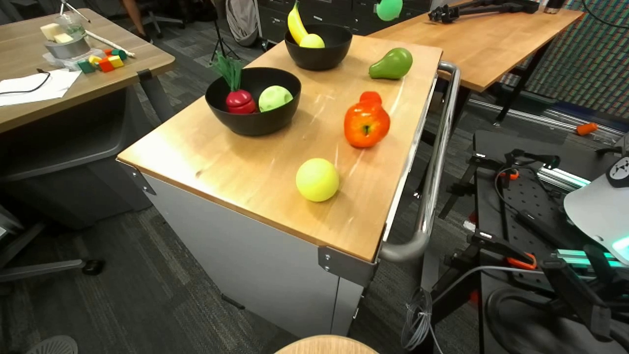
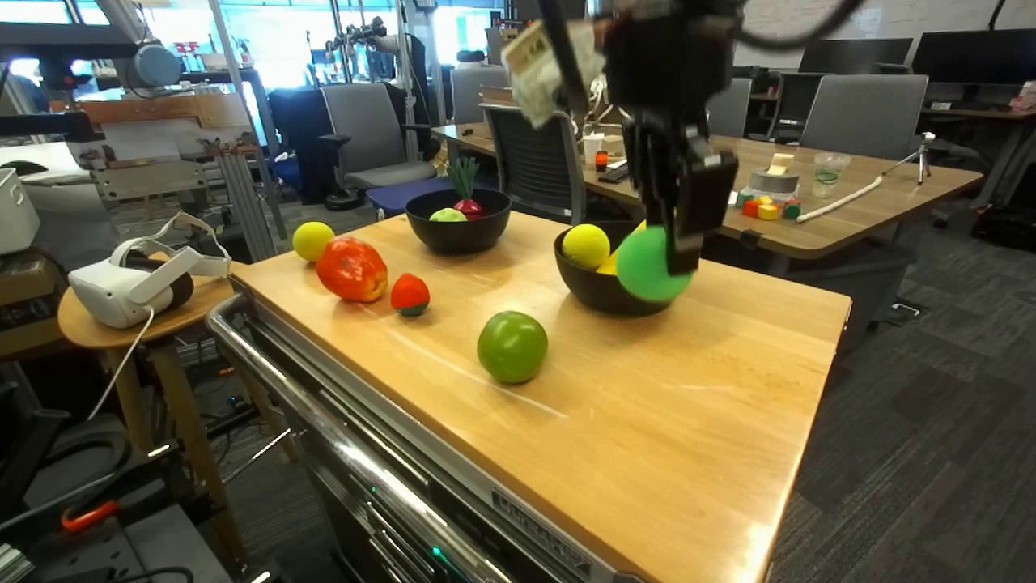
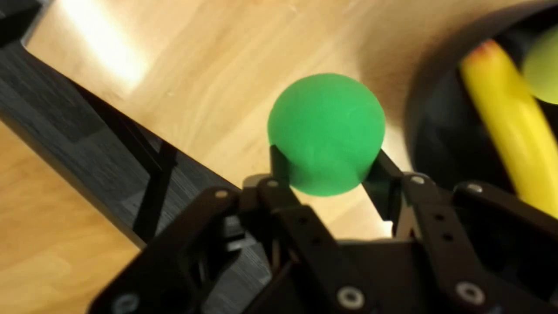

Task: Take the fruit toys from the table and put them in the two black bowls on the table

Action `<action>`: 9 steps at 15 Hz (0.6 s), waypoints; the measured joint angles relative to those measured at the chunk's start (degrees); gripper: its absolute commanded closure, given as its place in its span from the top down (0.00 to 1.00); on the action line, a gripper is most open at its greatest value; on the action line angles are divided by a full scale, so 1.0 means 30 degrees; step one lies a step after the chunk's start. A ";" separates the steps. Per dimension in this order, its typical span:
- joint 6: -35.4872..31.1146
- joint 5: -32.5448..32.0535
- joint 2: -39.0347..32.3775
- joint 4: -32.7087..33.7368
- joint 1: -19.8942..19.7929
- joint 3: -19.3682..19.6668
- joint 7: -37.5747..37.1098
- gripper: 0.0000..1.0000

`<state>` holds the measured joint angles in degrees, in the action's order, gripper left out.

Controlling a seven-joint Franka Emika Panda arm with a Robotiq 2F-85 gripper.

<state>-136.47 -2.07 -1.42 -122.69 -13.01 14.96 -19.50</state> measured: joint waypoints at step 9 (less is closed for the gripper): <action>-0.2366 0.0484 -0.1113 0.1121 0.1180 -0.1723 0.1150 0.44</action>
<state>-143.56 -0.61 -4.76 -119.32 -9.47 9.79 -16.05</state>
